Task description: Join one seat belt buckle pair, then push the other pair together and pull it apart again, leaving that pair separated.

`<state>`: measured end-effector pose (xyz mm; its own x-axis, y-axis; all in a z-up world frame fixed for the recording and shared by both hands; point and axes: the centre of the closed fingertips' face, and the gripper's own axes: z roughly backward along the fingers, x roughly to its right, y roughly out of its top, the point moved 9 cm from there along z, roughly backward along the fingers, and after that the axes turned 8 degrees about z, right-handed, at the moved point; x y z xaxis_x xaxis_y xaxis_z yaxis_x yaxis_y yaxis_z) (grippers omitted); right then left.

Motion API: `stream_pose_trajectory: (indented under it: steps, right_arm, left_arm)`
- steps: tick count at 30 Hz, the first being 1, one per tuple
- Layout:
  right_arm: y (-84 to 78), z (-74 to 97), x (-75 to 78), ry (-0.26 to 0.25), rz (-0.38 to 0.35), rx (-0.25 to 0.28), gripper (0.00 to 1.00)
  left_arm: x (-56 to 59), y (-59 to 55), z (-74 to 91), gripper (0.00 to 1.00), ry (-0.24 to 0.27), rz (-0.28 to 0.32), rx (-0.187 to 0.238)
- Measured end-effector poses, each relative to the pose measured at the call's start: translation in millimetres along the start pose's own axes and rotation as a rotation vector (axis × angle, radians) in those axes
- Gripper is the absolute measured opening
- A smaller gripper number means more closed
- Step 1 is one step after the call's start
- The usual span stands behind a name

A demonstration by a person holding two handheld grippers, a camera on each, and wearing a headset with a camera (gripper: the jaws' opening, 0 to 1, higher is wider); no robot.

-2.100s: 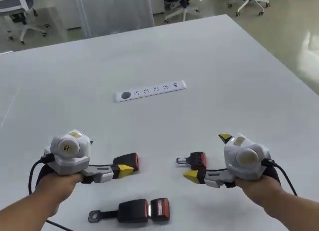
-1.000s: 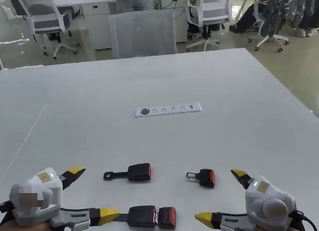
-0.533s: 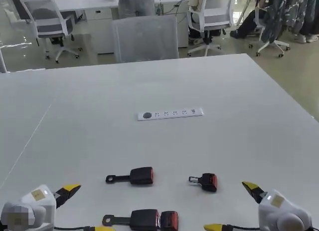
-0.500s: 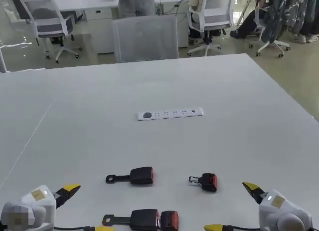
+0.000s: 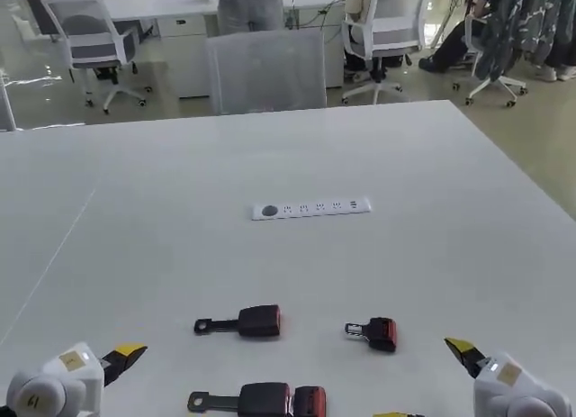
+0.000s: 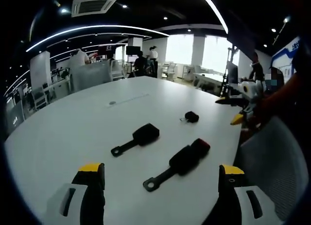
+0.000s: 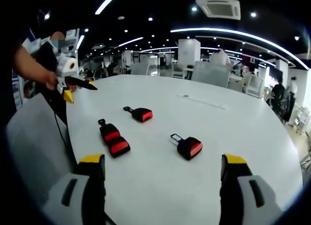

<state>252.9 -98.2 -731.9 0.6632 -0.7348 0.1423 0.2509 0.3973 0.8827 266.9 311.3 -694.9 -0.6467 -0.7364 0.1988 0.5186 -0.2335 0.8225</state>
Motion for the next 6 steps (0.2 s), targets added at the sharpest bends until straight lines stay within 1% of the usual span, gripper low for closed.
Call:
stream_pose_trajectory:
  steps: [6]
  right_arm:
    - [0.2,-1.1,3.3,0.003,0.002,-0.007,1.00]
  left_arm:
    - [0.3,-1.7,1.6,1.00,0.002,0.006,-0.001]
